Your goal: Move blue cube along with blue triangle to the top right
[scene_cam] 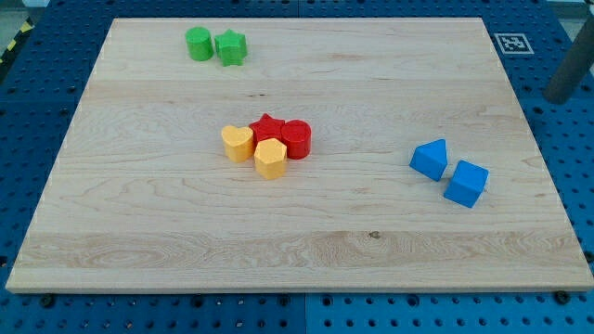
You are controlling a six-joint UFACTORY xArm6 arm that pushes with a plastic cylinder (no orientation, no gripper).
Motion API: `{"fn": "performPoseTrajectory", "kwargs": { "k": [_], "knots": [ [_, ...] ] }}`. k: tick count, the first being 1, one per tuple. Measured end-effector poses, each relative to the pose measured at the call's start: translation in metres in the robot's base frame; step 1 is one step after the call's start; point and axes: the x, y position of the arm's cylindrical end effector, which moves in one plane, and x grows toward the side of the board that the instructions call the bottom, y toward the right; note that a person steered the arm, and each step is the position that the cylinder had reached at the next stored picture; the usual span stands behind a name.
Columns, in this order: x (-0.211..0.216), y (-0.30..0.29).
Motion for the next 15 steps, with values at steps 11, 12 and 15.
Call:
{"fn": "performPoseTrajectory", "kwargs": {
  "k": [11,12,15],
  "knots": [
    [-0.009,-0.25],
    [-0.008,-0.215],
    [-0.004,-0.187]
  ]
}}
